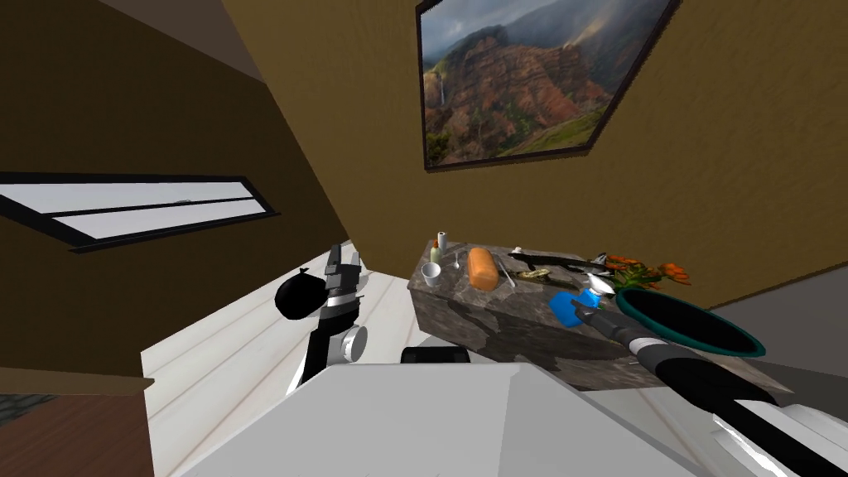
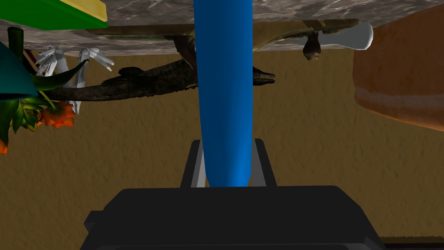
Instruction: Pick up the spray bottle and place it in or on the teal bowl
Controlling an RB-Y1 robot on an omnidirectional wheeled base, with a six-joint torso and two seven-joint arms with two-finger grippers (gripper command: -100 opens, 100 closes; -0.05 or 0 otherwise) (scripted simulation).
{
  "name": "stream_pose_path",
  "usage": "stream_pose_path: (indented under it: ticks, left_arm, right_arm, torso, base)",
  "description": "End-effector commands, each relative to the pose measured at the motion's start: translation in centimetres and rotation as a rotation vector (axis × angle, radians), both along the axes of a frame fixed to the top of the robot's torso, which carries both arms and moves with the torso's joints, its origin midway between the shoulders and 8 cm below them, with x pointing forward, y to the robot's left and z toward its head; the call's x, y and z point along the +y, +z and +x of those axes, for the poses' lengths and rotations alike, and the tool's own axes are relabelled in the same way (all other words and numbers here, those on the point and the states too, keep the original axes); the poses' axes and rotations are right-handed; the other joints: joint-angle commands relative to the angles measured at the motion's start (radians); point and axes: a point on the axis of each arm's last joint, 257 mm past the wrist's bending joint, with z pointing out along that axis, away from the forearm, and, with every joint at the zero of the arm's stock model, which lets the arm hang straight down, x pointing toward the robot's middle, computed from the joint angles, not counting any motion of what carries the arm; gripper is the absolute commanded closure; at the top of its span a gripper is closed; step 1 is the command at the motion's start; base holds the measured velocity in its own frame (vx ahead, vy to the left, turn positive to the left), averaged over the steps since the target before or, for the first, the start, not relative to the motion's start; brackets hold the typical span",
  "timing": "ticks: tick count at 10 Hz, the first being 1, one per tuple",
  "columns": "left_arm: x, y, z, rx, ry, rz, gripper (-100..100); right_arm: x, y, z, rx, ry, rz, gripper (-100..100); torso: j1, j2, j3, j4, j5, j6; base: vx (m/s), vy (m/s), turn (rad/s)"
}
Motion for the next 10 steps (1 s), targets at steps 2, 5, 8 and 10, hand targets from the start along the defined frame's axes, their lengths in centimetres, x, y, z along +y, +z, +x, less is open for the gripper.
stream_pose_path:
  ticks: [2, 5, 8, 10]
  left_arm:
    - [0.0, 0.0, 0.0, 0.000, 0.000, 0.000, 0]
    - [0.0, 0.0, 0.0, 0.000, 0.000, 0.000, 0]
    - [0.0, 0.0, 0.0, 0.000, 0.000, 0.000, 0]
    - [0.0, 0.0, 0.0, 0.000, 0.000, 0.000, 0]
  right_arm:
    - [1.6, 0.4, 0.3, -0.004, 0.014, 0.001, 100]
    - [2.3, 0.6, 0.5, -0.004, 0.018, 0.001, 0]
    - [1.5, 1.7, -1.4, 0.026, 0.016, -0.054, 100]
    - [1.4, 2.1, -1.9, 0.035, 0.018, -0.072, 100]
  torso:
    - [-0.001, 0.001, 0.000, 0.000, 0.000, 0.001]
    - [0.001, 0.001, 0.000, 0.000, 0.000, 0.000]
    - [0.006, 0.011, 0.006, 0.002, 0.002, 0.001]
    - [0.006, 0.014, 0.009, 0.004, 0.003, 0.000]
  base:
    - [-0.001, -0.047, -0.065]
    - [0.000, -0.020, -0.019]
    - [-0.154, 0.039, 0.122]
    - [-0.139, 0.041, 0.064]
